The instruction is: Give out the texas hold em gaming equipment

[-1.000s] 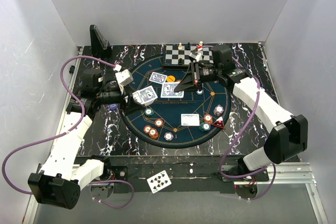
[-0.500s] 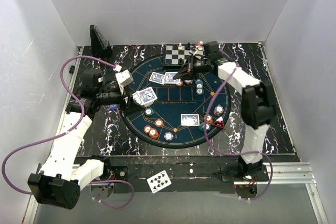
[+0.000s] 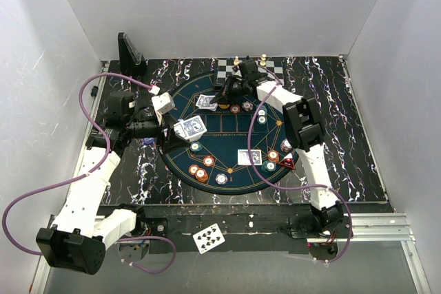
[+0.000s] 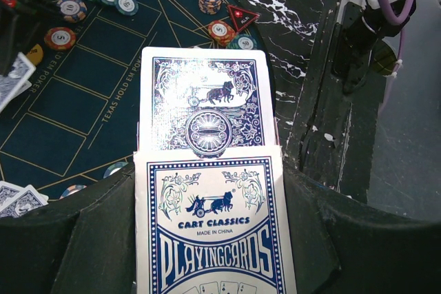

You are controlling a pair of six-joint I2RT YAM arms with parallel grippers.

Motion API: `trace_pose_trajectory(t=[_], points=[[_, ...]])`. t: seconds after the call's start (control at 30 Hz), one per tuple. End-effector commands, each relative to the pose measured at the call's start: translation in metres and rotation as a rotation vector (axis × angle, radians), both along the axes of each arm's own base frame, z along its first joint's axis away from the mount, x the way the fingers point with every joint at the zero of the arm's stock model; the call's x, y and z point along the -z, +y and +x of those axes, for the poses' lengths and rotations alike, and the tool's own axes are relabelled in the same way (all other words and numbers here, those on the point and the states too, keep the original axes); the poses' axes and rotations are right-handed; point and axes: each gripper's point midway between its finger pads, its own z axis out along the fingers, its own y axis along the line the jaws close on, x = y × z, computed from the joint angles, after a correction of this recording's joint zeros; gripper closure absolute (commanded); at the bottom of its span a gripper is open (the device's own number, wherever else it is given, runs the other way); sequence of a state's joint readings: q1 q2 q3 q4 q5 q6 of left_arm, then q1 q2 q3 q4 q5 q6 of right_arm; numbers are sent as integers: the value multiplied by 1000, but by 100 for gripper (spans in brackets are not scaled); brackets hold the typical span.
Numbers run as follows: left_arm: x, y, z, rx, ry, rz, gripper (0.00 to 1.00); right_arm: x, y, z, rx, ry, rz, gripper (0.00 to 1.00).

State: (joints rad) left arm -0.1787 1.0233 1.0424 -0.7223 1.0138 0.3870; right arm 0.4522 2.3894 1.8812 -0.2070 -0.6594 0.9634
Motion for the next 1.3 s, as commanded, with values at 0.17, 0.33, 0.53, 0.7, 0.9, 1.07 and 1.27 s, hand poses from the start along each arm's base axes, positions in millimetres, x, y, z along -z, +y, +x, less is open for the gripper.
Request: trace_pose_trajectory(t=[0.17, 0.33, 0.53, 0.7, 0.9, 1.07, 1.27], points=[[-22, -3, -6, 43, -63, -33, 100, 4, 24, 32, 96, 14, 9, 74], [-24, -2, -9, 40, -75, -35, 100, 11, 13, 16, 95, 47, -33, 50], [-24, 0, -12, 28, -94, -28, 100, -25, -1, -11, 66, 32, -49, 20], [-29, -1, -13, 32, -89, -41, 100, -86, -10, -33, 24, -52, -15, 15], [-25, -2, -12, 34, -86, -39, 100, -156, -21, -78, -26, -158, 34, 12], [-15, -1, -11, 44, -81, -27, 100, -202, -33, -131, -81, -237, 107, 11], [-13, -2, -6, 50, -81, -21, 100, -229, -33, -183, -169, -288, 174, 10]])
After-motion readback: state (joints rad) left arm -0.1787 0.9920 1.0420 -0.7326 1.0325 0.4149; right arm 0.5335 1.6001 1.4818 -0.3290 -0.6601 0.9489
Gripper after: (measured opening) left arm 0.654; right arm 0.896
